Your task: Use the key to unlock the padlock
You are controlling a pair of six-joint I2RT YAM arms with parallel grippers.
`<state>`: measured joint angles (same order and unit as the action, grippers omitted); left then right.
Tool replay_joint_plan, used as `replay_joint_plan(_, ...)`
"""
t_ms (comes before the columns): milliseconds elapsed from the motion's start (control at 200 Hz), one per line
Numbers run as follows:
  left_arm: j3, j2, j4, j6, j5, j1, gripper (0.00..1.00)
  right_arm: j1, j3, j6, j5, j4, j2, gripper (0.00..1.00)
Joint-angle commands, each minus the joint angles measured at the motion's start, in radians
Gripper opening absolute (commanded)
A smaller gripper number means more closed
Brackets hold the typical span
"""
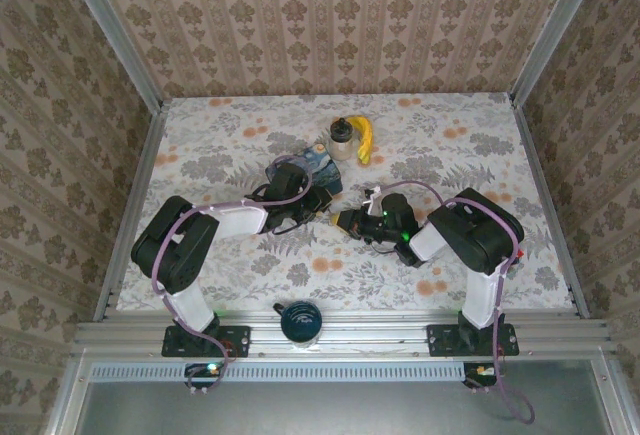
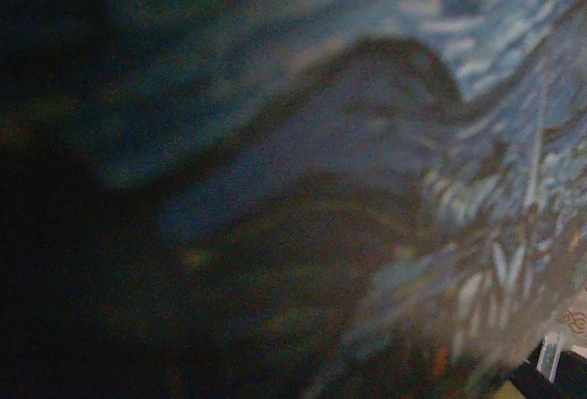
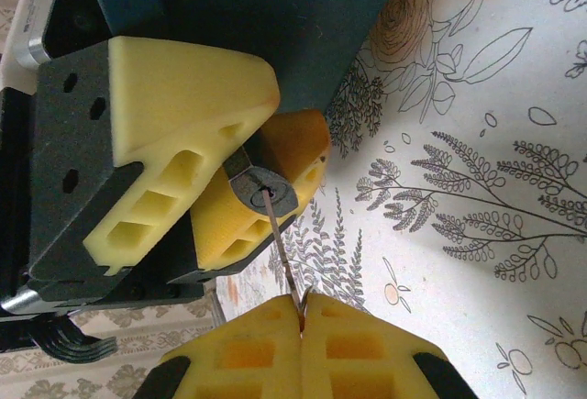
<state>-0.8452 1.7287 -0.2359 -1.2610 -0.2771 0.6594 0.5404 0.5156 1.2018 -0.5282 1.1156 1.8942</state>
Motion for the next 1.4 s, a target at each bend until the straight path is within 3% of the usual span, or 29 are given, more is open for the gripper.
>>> replay_joint_plan(0,0.022,0.019,0.046,-0.062,-0.094,0.003,0.15,-0.007,0.028,-0.021,0.027,-0.029,0.016,0.0)
replay_joint_plan(485,0.017,0.01,0.064,-0.06,-0.093,0.005,0.15,-0.011,0.069,-0.011,-0.008,-0.213,-0.013,0.0)
replay_joint_plan(1015,-0.025,-0.063,0.235,-0.02,-0.06,0.01,0.15,-0.043,0.054,-0.011,-0.107,-0.303,-0.093,0.0)
replay_joint_plan(1395,-0.036,-0.038,0.23,-0.044,-0.06,0.018,0.15,-0.036,0.07,-0.002,-0.047,-0.339,-0.119,0.0)
